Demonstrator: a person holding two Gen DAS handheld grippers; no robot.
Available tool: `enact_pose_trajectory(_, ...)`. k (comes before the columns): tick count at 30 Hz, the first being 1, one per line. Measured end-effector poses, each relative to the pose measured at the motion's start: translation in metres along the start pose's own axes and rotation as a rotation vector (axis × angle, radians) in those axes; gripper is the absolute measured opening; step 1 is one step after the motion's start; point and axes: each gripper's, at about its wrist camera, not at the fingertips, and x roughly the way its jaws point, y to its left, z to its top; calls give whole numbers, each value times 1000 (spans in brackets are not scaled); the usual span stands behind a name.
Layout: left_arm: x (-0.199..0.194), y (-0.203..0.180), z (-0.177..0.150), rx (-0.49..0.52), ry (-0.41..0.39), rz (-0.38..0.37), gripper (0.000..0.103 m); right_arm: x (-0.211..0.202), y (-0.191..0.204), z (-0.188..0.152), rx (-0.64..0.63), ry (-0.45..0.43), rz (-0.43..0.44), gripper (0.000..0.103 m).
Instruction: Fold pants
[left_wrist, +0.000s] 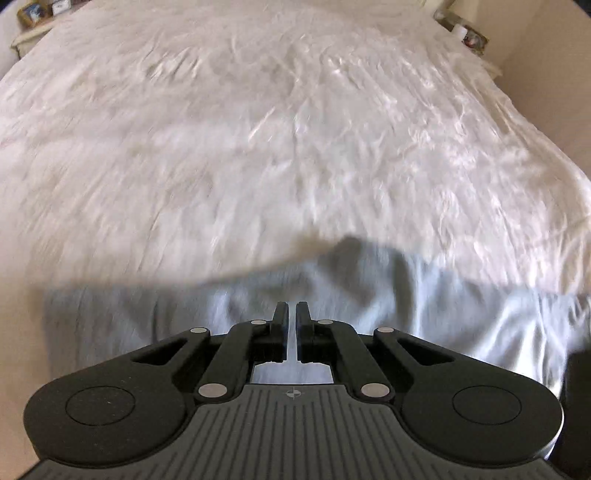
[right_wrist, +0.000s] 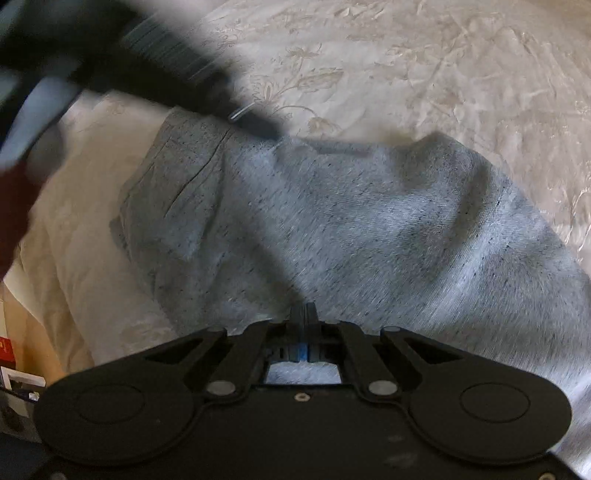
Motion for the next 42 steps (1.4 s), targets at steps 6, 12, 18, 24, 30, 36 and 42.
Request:
enact_pose_trajectory(6, 23, -2, 3, 8, 45, 0, 4, -31, -13, 9, 70, -91, -73, 14)
enact_pose_trajectory(12, 43, 22, -66, -18, 229, 29, 4, -41, -57, 48, 126, -201, -167, 53)
enact_pose_trajectory(18, 35, 35, -111, -73, 258, 5, 4, -17, -82, 93, 21, -166, -152, 59)
enact_pose_trajectory(24, 43, 31, -106, -101, 273, 18, 4, 5, -73, 94, -9, 7, 40, 49)
enact_pose_trajectory(30, 48, 27, -103, -88, 277, 15, 4, 18, -33, 62, -111, 77, 58, 47)
enact_pose_trajectory(36, 43, 37, -103, -109, 271, 10, 4, -12, -42, 84, 5, -127, -54, 48)
enact_pose_trajectory(42, 42, 36, -105, -97, 270, 9, 4, -4, -70, 110, 3, -134, -150, 53)
